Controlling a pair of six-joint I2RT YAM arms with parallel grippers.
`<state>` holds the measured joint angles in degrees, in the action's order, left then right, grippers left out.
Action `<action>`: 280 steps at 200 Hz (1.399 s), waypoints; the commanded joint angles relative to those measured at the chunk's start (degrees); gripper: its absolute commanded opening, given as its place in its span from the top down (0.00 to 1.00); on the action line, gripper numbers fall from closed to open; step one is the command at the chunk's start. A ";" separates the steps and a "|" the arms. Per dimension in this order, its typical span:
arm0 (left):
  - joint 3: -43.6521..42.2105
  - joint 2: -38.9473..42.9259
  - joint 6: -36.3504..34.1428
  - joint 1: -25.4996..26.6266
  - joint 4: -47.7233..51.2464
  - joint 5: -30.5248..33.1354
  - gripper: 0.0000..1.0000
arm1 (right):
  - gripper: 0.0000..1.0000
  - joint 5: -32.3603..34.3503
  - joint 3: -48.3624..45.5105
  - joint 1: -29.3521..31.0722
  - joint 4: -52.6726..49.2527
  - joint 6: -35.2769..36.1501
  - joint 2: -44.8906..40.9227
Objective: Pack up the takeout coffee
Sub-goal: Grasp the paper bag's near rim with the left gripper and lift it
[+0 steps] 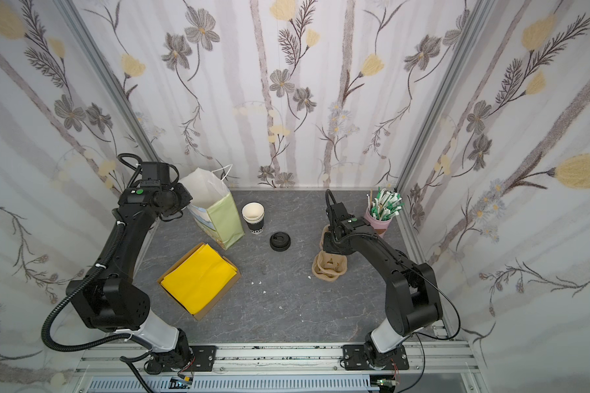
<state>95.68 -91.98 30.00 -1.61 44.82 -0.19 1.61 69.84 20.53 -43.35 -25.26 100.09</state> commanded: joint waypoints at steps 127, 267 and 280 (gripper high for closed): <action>4.93 4.08 3.03 -0.37 -0.26 -2.23 1.00 | 0.65 -0.64 1.70 -1.20 0.86 2.60 0.98; 2.03 19.54 7.97 1.58 -1.38 -15.81 1.00 | 0.65 -3.08 1.13 -2.42 2.21 4.51 1.07; 1.28 20.35 8.91 3.16 -1.85 -16.42 1.00 | 0.65 -3.31 0.81 -2.41 2.51 4.76 1.00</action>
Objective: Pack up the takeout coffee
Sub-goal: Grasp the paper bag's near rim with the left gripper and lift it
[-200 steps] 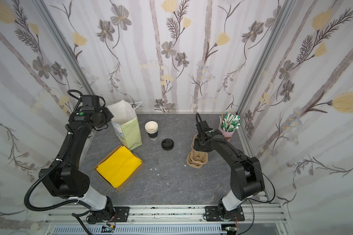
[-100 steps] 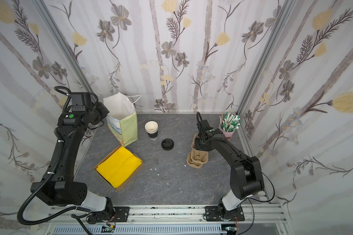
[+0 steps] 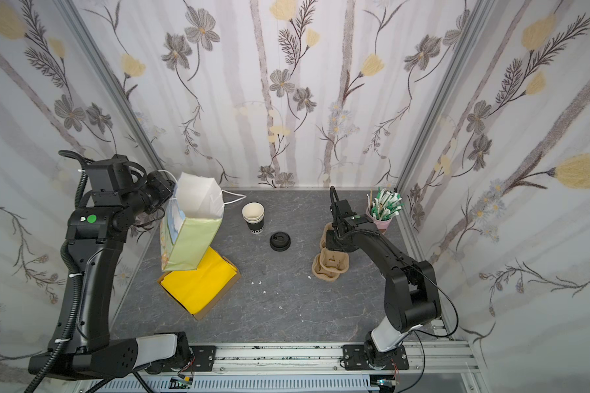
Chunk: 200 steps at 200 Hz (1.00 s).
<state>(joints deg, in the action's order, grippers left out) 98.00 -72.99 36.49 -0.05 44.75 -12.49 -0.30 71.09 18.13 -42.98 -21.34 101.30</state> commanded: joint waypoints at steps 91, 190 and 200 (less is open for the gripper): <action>-8.34 3.02 0.88 7.71 -1.82 5.89 1.00 | 0.65 -2.01 0.34 -0.02 2.96 0.21 0.81; 14.22 -15.81 -0.54 46.38 4.59 30.31 0.93 | 0.65 -1.73 1.59 -1.12 2.34 0.86 1.99; 18.92 -20.45 -0.99 50.10 5.43 29.71 0.88 | 0.65 -1.56 1.11 -1.38 2.50 0.95 1.91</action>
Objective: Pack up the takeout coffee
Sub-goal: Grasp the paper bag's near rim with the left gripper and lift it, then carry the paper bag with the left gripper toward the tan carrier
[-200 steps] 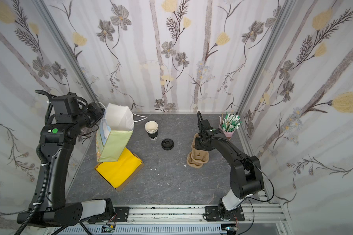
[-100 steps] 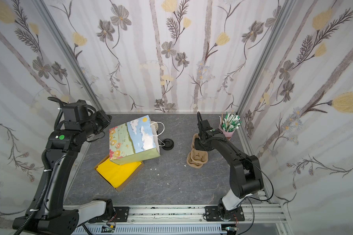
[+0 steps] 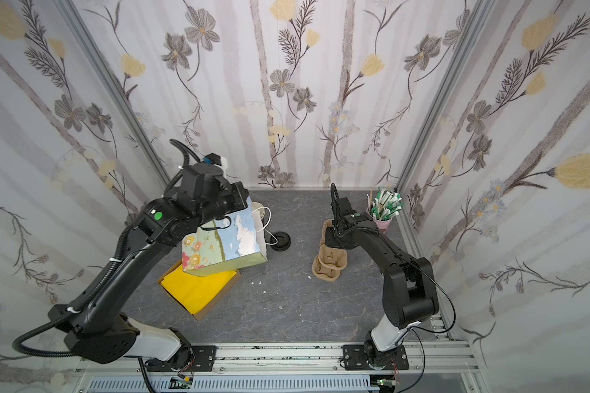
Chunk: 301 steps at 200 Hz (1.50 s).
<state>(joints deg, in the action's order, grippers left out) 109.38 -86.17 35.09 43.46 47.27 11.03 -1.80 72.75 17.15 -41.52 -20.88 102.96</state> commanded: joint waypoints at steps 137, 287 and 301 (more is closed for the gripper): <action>20.76 -29.94 3.80 12.94 31.43 21.38 0.54 | 0.65 0.10 -4.80 -2.94 3.81 -0.37 -0.82; 5.28 -16.74 7.05 6.74 31.65 26.46 0.54 | 0.65 -1.45 -1.89 -0.81 2.76 -2.23 0.75; 3.20 -16.00 7.31 6.11 31.58 25.99 0.53 | 0.65 -1.38 -1.50 -0.46 2.53 -2.23 1.01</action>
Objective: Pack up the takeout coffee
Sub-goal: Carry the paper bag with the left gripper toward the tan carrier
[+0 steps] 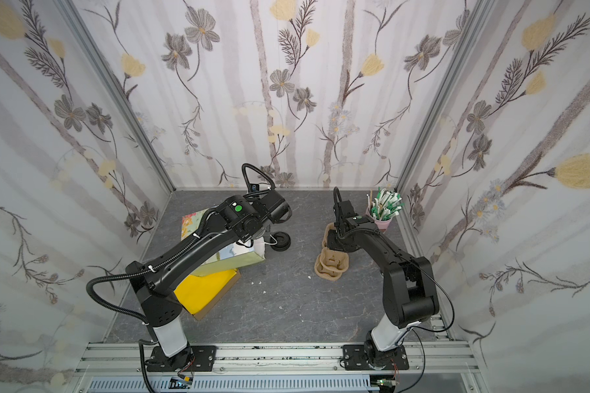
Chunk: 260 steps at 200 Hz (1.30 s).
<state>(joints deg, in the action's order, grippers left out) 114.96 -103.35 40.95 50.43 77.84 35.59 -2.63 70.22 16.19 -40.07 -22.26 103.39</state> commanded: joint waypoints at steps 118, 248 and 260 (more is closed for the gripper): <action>-1.42 -3.13 -2.81 -4.91 0.64 1.32 0.55 | 0.65 -0.72 2.21 0.99 0.67 -0.51 1.35; -2.48 -6.15 -5.70 -7.12 1.08 2.64 0.76 | 0.65 -1.14 1.37 0.94 0.88 0.01 1.21; -2.46 -6.04 -5.77 -7.17 1.12 2.97 0.83 | 0.65 -1.27 1.58 1.01 0.83 0.11 1.34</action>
<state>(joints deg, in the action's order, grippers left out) 112.60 -109.32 35.73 43.48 77.82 35.97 -3.05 71.35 17.23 -40.53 -22.44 104.53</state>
